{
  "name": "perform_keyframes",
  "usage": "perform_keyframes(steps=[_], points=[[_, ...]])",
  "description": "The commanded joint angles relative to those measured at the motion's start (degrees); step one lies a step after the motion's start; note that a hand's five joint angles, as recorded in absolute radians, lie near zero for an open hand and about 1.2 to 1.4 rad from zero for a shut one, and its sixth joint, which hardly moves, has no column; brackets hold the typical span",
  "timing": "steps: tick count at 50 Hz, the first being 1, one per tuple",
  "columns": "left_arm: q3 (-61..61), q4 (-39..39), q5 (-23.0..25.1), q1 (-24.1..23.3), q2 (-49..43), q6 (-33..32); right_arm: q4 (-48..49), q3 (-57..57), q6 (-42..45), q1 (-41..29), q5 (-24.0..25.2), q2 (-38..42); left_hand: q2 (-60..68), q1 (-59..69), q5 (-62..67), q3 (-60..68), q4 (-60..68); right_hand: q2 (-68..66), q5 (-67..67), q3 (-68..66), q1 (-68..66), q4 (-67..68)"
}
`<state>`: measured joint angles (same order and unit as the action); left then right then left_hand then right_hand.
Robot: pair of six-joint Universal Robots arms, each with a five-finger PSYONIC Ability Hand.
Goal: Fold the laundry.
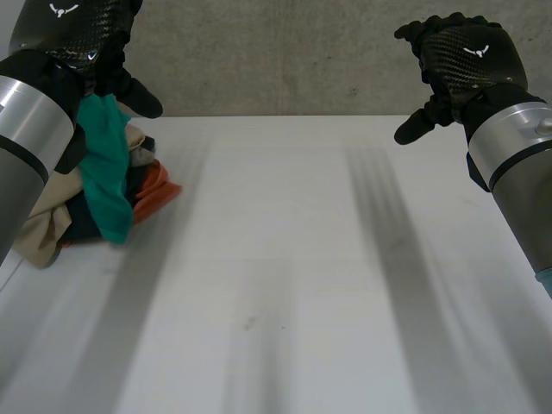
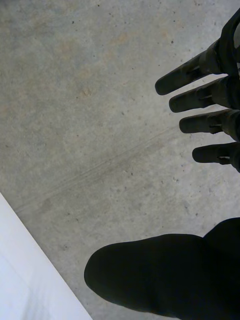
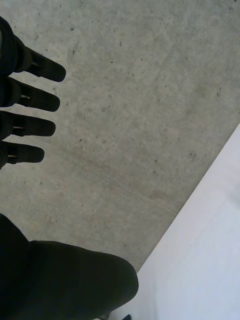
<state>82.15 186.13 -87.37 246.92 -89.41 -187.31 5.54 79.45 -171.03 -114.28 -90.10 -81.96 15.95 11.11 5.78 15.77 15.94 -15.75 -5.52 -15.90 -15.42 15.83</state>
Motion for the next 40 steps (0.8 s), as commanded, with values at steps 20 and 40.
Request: perform_keyframes(steps=[20, 40], points=[[-6.38, -2.08, -1.05, 9.09, -7.26, -2.44, -3.76, -1.67, 2.18, -0.50, 5.36, 0.22, -5.07, -0.22, -4.89, -4.88, -5.05, 5.75, 5.52, 5.90, 5.42, -5.83], [-37.31, 0.11, -0.96, 24.31, -45.05, -17.55, -11.16, 6.41, 12.39, -0.15, 14.17, 2.77, -2.54, 2.30, -2.37, -2.36, -2.53, 5.75, 5.52, 5.90, 5.42, -5.83]])
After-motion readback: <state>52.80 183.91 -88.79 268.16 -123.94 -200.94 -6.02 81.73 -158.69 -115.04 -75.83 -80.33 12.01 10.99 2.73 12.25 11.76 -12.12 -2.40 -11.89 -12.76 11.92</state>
